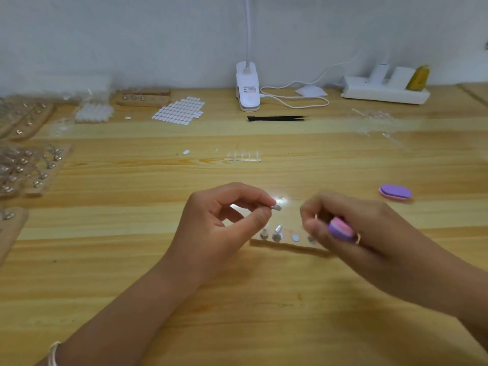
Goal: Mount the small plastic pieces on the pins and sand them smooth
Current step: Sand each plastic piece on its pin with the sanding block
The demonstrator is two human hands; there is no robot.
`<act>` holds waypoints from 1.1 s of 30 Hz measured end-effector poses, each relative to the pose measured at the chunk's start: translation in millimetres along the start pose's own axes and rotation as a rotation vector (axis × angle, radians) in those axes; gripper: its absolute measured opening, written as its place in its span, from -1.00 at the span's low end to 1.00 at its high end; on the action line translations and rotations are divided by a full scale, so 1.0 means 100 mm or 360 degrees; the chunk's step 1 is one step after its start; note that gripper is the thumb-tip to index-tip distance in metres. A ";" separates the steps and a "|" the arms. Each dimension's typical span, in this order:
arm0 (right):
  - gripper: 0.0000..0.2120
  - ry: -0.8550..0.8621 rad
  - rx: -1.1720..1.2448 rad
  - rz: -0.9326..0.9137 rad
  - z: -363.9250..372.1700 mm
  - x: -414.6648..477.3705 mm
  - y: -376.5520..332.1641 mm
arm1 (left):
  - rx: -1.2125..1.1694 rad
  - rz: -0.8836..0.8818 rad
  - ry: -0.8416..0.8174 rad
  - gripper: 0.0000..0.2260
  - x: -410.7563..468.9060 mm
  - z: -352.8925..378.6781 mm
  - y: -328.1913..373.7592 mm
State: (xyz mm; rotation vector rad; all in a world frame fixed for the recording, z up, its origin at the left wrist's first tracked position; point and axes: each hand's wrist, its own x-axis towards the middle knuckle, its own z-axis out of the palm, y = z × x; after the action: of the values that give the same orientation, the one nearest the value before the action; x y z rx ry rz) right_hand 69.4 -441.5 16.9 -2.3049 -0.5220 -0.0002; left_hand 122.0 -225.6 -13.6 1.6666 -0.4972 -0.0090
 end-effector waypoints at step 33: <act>-0.86 0.0155 0.0567 0.0135 0.07 0.37 -0.10 | -0.0211 0.0035 -0.0006 -0.92 0.01 -0.01 -0.03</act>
State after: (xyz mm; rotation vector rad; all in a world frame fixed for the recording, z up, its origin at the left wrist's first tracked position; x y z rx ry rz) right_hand 98.9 -416.7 24.9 -1.9655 -0.3425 0.0197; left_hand 124.5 -225.3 -16.1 1.5318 -0.5071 -0.0287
